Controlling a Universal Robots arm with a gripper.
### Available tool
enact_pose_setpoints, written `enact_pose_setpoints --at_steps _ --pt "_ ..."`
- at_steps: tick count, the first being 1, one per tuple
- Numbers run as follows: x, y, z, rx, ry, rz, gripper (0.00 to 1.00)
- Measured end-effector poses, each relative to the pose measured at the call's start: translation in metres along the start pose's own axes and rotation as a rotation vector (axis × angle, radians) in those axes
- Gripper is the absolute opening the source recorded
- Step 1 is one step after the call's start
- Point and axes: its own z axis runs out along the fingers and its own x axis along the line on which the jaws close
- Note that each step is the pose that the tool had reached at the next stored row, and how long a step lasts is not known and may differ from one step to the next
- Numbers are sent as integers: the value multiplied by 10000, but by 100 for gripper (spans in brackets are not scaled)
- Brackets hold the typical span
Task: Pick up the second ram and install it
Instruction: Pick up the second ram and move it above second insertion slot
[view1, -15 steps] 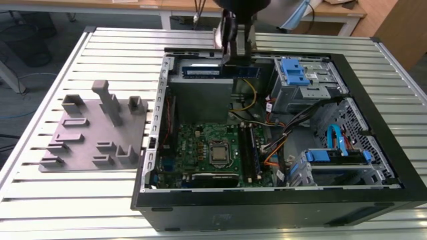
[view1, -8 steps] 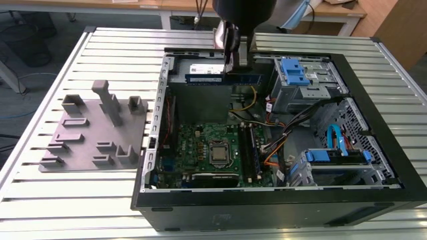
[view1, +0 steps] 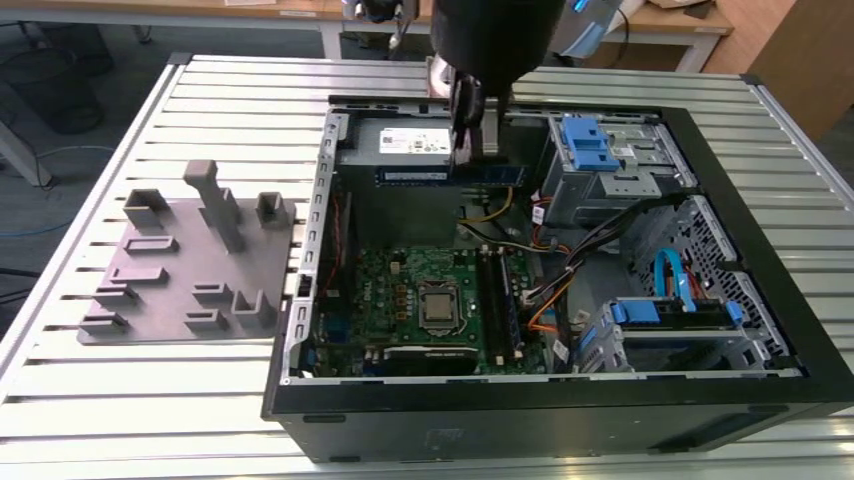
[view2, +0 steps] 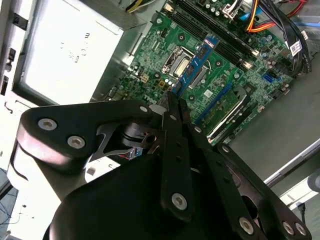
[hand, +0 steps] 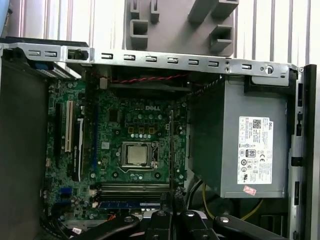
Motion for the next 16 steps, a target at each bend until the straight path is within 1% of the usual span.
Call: enact_pose_setpoints --at_steps 3,13,16 --pt "39 -4 43 0 1 0 13" --pt "203 -5 189 0 1 0 13" --pt "239 -5 238 0 -1 0 13"
